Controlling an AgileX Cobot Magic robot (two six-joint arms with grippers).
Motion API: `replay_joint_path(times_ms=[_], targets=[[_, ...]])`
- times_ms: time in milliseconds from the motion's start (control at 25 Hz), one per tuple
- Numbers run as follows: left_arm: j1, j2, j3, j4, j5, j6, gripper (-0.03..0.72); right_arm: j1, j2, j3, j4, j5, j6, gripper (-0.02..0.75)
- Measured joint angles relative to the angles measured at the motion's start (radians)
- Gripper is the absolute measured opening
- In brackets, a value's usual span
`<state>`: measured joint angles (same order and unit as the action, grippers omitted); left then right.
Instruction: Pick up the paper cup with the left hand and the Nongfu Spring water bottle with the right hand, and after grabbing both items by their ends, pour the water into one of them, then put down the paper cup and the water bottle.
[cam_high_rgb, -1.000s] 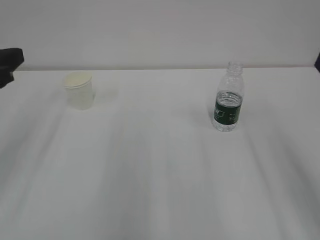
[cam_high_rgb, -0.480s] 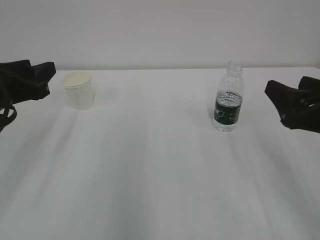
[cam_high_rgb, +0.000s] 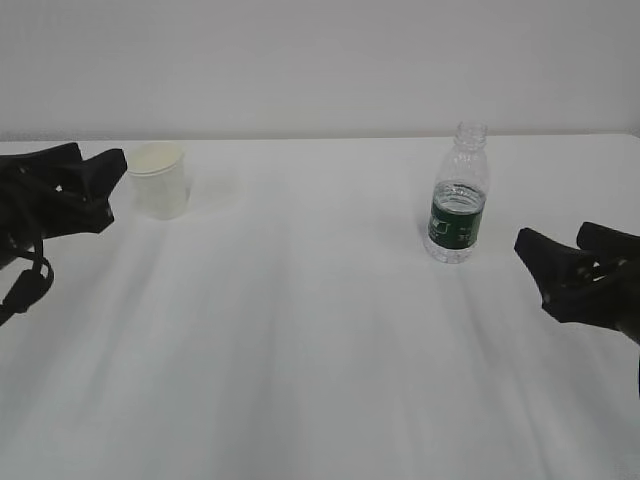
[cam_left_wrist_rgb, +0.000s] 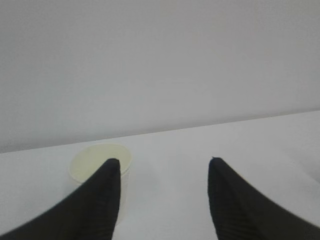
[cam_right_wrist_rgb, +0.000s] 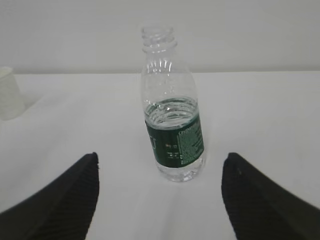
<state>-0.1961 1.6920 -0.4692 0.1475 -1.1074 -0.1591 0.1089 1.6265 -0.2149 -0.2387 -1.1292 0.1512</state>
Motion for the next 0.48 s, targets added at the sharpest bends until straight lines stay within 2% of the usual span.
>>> replay_joint_path(times_ms=[480], targets=[[0.000, 0.138, 0.000, 0.042, -0.030, 0.000, 0.398, 0.000, 0.123, -0.027, 0.047, -0.010, -0.067, 0.573]])
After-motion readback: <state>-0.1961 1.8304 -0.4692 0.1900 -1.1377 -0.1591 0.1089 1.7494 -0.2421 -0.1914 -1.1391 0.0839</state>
